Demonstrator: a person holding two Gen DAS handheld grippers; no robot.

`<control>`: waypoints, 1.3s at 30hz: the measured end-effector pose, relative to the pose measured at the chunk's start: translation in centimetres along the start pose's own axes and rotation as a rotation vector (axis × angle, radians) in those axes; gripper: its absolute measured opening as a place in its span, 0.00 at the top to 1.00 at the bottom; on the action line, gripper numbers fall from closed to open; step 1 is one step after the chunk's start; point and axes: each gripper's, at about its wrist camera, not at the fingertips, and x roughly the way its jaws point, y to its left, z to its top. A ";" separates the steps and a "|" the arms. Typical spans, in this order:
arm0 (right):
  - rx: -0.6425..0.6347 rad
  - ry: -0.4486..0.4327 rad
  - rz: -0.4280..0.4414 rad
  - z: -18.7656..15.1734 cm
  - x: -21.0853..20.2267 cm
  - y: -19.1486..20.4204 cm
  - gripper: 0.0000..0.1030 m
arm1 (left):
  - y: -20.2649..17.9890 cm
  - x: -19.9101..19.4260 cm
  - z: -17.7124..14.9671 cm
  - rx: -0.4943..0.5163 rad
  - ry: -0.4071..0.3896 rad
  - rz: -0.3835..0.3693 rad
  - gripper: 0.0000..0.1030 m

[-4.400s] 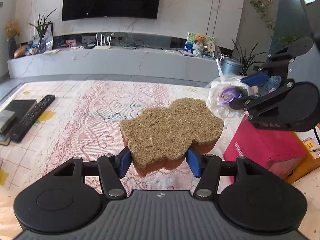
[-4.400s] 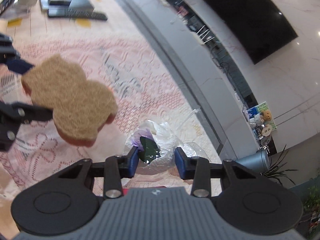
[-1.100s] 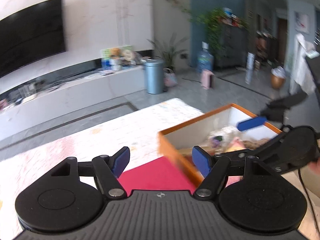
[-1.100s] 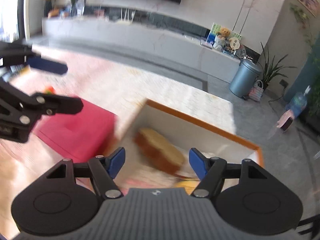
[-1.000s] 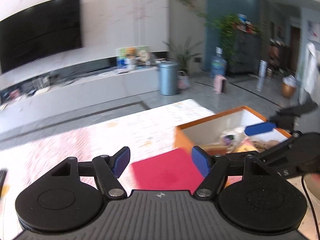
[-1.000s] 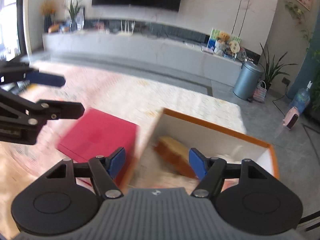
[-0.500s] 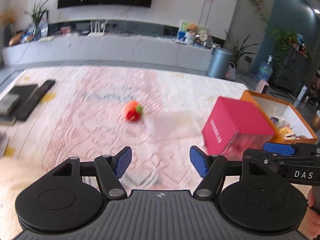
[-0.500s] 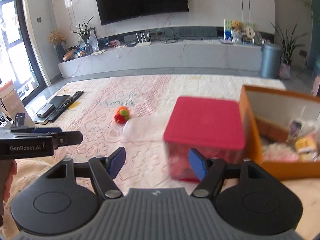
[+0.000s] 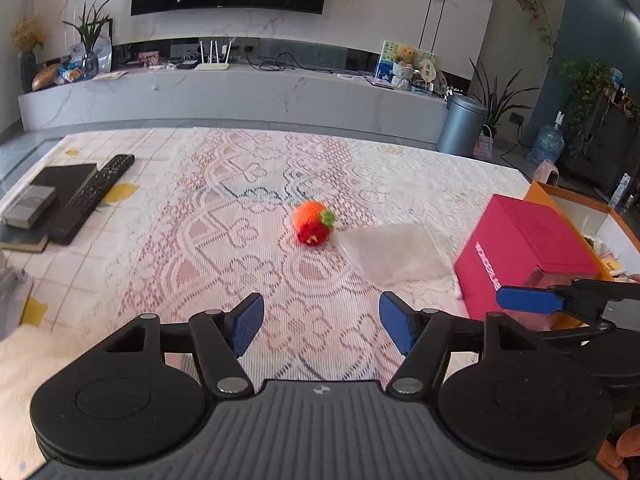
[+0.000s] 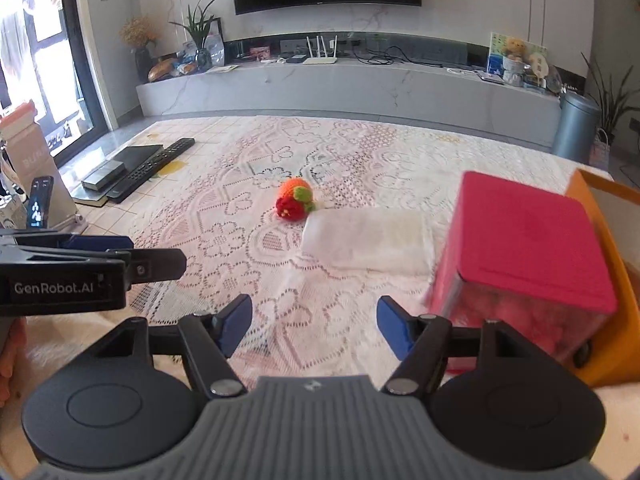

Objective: Organize soft objects
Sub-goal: 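Move both open tools back toward the orange crocheted fruit and white cloth, then grasp the orange crocheted fruit with the left tool while the right grasps the white cloth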

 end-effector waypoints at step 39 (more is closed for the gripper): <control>0.143 0.065 0.006 4.3 16.2 -2.3 0.11 | 3.7 15.3 5.6 -0.117 0.029 -0.071 0.50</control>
